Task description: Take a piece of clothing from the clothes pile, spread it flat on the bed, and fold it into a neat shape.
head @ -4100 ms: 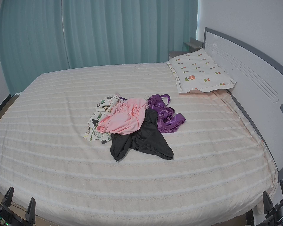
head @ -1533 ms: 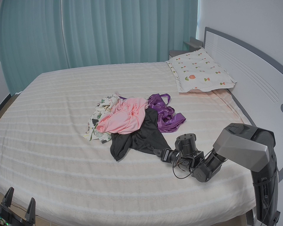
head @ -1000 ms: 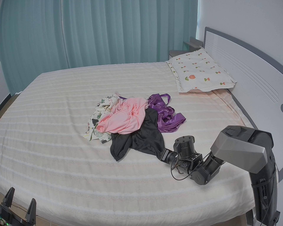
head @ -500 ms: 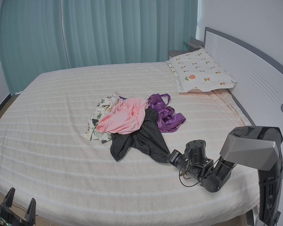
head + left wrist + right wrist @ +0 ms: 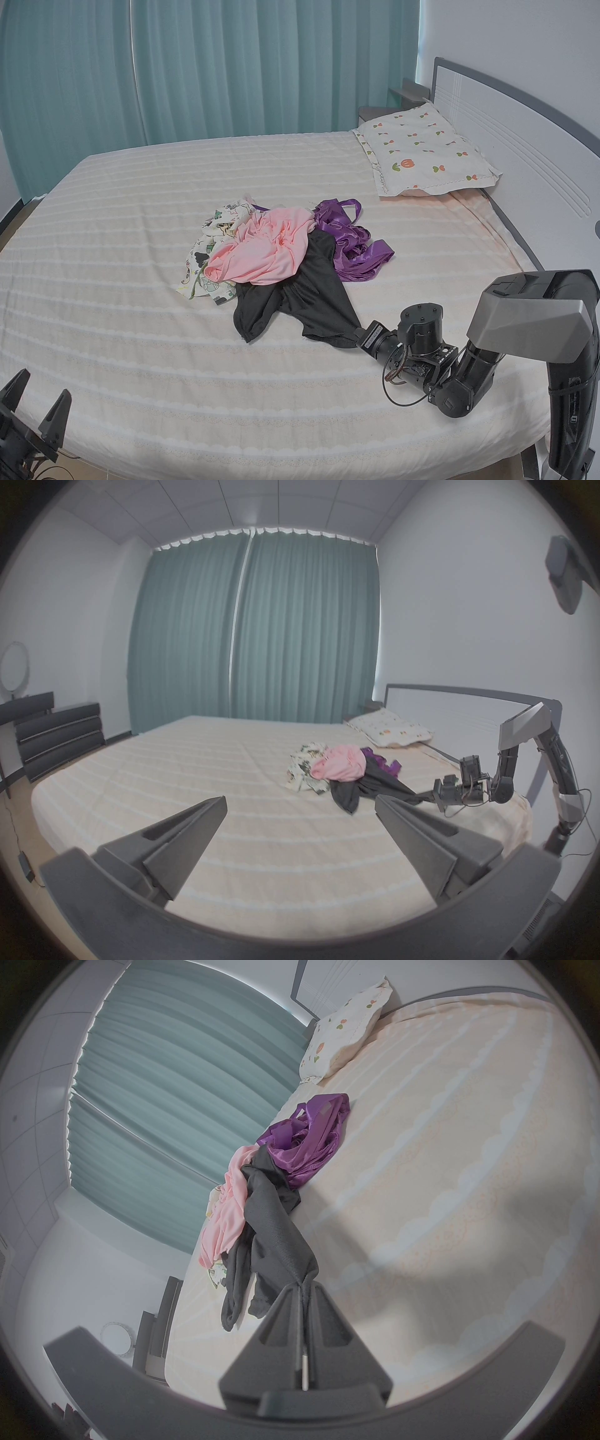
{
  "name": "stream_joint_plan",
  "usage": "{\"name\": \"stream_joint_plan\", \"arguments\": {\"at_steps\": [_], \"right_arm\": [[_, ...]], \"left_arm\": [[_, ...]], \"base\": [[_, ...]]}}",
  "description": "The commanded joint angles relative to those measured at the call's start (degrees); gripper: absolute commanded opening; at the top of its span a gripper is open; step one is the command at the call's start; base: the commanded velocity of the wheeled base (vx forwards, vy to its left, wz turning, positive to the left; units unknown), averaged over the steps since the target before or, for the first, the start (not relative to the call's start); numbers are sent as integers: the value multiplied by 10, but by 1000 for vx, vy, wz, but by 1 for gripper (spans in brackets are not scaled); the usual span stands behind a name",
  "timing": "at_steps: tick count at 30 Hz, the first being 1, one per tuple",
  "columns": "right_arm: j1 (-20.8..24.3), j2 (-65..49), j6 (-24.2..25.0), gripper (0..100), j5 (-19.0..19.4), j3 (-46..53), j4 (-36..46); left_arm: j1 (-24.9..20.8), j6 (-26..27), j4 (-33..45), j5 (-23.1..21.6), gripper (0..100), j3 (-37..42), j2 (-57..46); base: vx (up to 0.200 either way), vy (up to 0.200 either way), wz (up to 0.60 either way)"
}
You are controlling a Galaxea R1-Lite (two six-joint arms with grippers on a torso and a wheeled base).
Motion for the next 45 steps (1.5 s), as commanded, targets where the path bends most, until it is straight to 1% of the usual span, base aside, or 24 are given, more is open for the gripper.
{"name": "stream_joint_plan", "arguments": {"at_steps": [1, 2, 3, 8, 10, 12, 16, 21, 25, 26, 27, 28, 32, 35, 39, 41, 43, 45], "right_arm": [[10, 6, 1, 0, 2, 52, -87], [11, 6, 0, 0, 2, 55, -90], [11, 5, 0, 0, 3, 58, -90], [8, 6, 1, 0, 3, 60, -90], [8, 6, 1, 0, 3, 60, -90], [8, 6, 1, 0, 3, 60, -90], [8, 8, 1, 0, 3, 60, -90], [8, 13, 1, 0, 2, 61, -94], [8, 18, 0, 0, 1, 61, -94], [8, 18, 0, 0, 1, 61, -94], [8, 18, -1, 0, 1, 61, -94], [8, 18, -1, 0, 0, 61, -94], [8, 19, -1, 0, 0, 60, -94], [8, 20, -2, 0, 0, 60, -94], [8, 24, -2, 0, -1, 61, -101], [8, 24, -2, 0, -1, 61, -101], [9, 25, -2, 0, -1, 62, -105], [9, 26, -2, 0, -1, 62, -106]], "left_arm": [[-152, -28, -133, -11, 100, -21, 427], [-159, -51, -179, -11, 100, -27, 502], [-163, -67, -215, -11, 100, -31, 549], [-184, -156, -443, -2, 100, -53, 800], [-193, -205, -511, 8, 100, -71, 874], [-203, -237, -539, 26, 100, -98, 939], [-215, -249, -542, 61, 100, -156, 1029], [-232, -251, -539, 63, 100, -231, 1084], [-238, -251, -537, 63, 100, -267, 1116], [-241, -251, -537, 64, 100, -291, 1139], [-241, -251, -537, 65, 100, -293, 1141], [-244, -251, -537, 70, 100, -323, 1163], [-244, -250, -529, 102, 100, -380, 1198], [-245, -251, -522, 103, 100, -407, 1212], [-245, -251, -520, 109, 100, -469, 1240], [-245, -251, -519, 109, 100, -470, 1242], [-243, -251, -515, 134, 100, -513, 1266], [-242, -251, -515, 143, 100, -526, 1271]], "base": [[0, 0, 0], [0, 0, 0], [0, 0, 0], [0, 0, 0], [0, 0, 0], [0, 0, 0], [0, 0, 0], [0, 0, 0], [0, 0, 0], [0, 0, 0], [0, 0, 0], [0, 0, 0], [0, 0, 0], [0, 0, 0], [0, 0, 0], [0, 0, 0], [0, 0, 0], [0, 0, 0]]}}
